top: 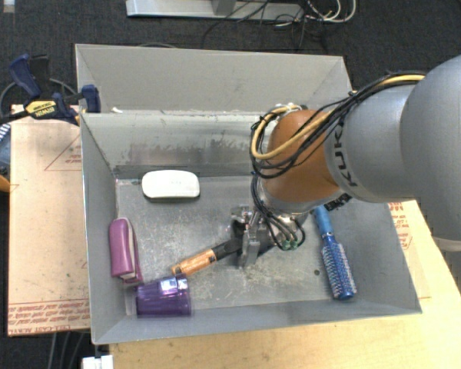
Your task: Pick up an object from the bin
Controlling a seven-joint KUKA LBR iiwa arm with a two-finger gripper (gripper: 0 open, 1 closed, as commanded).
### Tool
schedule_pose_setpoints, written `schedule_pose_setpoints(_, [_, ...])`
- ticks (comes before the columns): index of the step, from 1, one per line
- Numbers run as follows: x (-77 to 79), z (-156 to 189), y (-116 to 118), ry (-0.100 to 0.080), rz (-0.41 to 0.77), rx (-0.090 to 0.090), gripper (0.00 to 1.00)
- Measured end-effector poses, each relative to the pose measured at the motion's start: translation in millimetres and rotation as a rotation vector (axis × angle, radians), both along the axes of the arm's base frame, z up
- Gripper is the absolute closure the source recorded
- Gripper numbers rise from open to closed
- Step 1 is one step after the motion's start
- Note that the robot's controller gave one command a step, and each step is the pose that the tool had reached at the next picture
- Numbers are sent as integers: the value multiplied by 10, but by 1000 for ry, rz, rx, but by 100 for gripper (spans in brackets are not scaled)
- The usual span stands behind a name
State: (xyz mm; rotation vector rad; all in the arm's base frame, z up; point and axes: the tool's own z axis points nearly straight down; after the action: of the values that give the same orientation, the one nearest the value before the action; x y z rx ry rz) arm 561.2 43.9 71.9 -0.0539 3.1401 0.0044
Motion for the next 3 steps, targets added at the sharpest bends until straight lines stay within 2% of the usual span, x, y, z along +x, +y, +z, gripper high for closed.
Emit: schedule_pose_setpoints(3, [0,0,0,0,0,0,100])
